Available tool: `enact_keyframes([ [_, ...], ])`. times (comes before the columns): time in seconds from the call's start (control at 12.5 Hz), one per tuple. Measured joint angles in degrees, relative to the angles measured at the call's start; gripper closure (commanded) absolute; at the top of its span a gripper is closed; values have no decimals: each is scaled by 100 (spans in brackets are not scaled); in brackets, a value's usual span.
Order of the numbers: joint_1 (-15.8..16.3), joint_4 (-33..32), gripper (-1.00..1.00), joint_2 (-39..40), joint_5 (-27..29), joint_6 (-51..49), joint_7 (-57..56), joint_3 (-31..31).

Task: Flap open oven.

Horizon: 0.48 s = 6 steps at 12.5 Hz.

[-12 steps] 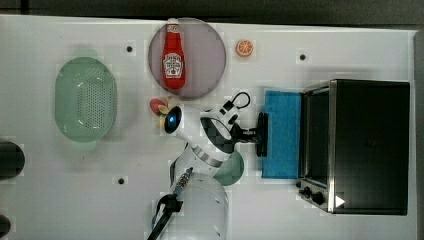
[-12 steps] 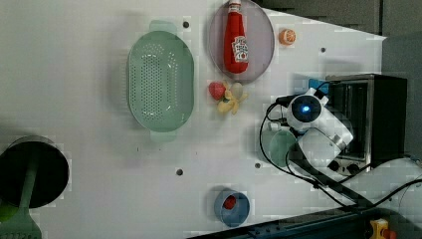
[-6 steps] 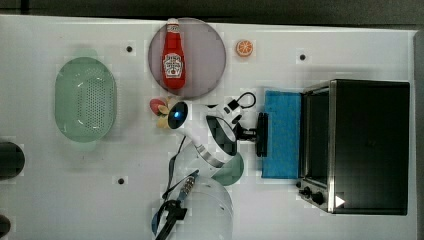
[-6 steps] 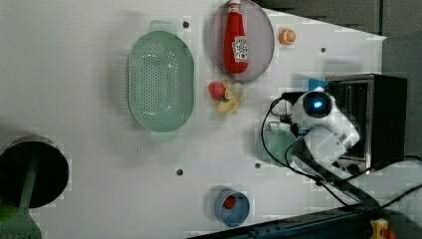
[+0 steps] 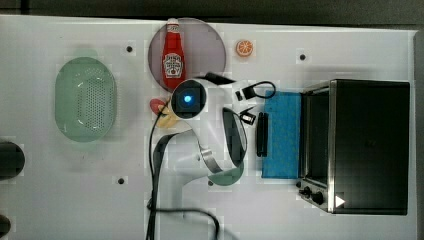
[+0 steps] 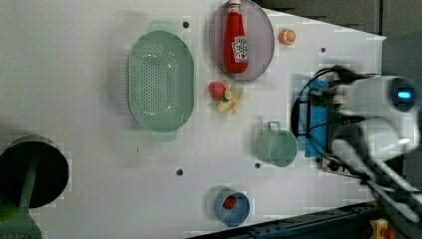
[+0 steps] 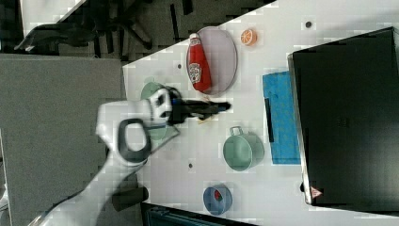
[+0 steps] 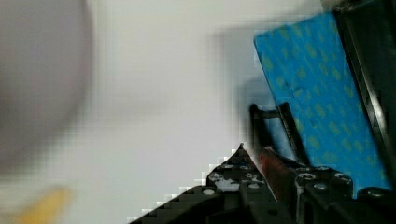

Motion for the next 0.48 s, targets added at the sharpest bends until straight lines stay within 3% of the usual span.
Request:
enact_keyframes([
  [0.32, 18, 201, 65, -1155, 1381, -750, 0, -22],
  [0.48, -17, 325, 65, -1493, 1569, -1242, 0, -24],
])
